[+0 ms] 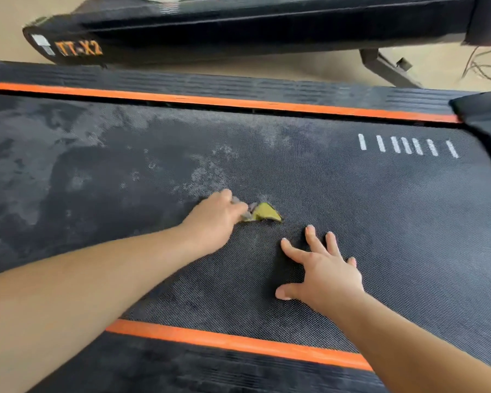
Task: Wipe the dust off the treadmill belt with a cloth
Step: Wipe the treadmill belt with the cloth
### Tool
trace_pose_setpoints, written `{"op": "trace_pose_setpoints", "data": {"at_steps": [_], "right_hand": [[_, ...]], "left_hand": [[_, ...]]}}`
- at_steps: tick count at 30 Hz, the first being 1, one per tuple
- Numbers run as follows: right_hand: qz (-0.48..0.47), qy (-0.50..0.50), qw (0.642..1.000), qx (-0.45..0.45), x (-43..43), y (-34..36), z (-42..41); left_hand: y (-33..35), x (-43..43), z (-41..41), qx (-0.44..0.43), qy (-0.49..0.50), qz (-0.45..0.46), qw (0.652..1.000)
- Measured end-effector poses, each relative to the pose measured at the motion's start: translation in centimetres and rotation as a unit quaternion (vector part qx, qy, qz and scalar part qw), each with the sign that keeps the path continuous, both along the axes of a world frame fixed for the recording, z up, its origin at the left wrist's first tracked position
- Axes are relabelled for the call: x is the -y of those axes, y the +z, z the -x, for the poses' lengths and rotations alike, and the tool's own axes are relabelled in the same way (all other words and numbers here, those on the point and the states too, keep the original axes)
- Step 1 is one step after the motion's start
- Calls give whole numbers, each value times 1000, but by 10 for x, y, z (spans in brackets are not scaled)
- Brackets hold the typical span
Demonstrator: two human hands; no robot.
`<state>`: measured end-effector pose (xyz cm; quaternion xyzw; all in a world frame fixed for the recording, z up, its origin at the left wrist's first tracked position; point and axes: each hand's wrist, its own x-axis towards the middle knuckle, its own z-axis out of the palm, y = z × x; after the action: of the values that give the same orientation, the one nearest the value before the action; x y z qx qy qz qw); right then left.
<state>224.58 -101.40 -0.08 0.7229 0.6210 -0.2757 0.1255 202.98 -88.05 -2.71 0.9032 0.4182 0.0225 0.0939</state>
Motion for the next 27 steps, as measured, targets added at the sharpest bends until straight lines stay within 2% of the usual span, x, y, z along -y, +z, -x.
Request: {"op": "trace_pose_setpoints", "data": {"at_steps": [2,5,7,9,11,13,14,16,19,20,22,25,27], "right_hand": [[-8,-2,1000,-2,0,0,0],[-11,-6,1000,-2,0,4,1],[-11,-9,1000,-9,1,6,0],[-2,-19,999,-28,0,13,-3],[-9,-39,999,-31,-7,25,-8],[-34,-35,999,3,-25,33,-11],[-44,-25,999,16,-35,35,-13],[-38,-24,999,-5,-57,33,-13],[3,-37,999,-21,-75,22,-5],[6,-40,999,-14,-77,17,-4],[1,-46,999,-8,-78,10,-4],[-5,-43,999,-5,-76,9,-6],[-10,-46,999,-10,-76,9,-6]], "left_hand": [[0,8,-7,-23,30,7,999],[-3,56,-33,-19,-142,72,987],[-5,63,-33,-13,-176,77,981],[-1,40,-19,-6,-131,43,990],[6,6,6,-22,-11,7,1000],[11,-22,29,-27,131,-18,991],[13,-27,33,-40,169,-22,985],[14,-16,23,-45,141,-13,989],[7,25,-2,-10,-49,51,997],[3,27,-3,0,-79,64,995],[-1,8,3,12,-56,32,998],[1,-24,12,13,99,-28,995],[4,-22,-3,30,125,5,992]]}}
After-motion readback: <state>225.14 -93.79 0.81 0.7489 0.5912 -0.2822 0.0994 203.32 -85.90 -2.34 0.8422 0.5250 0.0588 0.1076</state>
